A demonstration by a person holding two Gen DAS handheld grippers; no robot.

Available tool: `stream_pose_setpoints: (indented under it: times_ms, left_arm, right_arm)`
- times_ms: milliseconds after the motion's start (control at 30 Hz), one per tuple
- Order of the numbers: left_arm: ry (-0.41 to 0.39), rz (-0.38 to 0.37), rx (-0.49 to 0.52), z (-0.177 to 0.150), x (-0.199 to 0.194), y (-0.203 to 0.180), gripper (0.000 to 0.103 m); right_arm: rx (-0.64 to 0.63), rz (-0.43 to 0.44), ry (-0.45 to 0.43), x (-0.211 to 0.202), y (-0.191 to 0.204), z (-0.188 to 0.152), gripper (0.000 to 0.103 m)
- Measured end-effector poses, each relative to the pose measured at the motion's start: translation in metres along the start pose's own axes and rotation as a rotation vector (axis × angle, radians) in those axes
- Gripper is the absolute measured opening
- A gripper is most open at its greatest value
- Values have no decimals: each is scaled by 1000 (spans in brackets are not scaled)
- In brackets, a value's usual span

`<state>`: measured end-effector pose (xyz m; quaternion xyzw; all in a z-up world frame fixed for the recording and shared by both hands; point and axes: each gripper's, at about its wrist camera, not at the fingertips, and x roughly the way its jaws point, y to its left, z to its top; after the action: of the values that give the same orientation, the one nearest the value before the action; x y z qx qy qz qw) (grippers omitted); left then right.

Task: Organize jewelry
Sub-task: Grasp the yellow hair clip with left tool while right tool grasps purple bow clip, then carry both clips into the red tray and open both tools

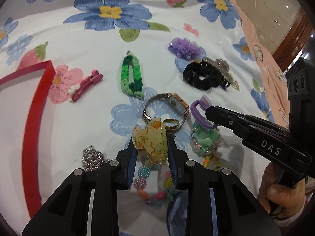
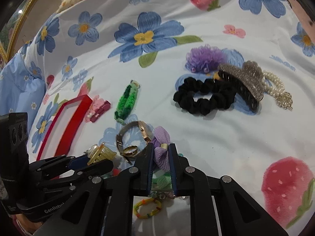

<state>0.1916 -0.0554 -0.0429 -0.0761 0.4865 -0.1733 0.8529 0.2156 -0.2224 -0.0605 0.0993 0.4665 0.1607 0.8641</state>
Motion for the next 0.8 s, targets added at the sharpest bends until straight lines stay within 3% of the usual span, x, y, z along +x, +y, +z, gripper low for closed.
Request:
stream_pose_setpoints:
  times_ms: [400, 800]
  left_arm:
    - [-96, 21, -56, -11, -62, 32, 27]
    - [-131, 141, -143, -25, -100, 106, 27]
  right_arm:
    - [-22, 106, -35, -17, 38, 0, 14]
    - [-101, 236, 7, 9, 118, 5, 14]
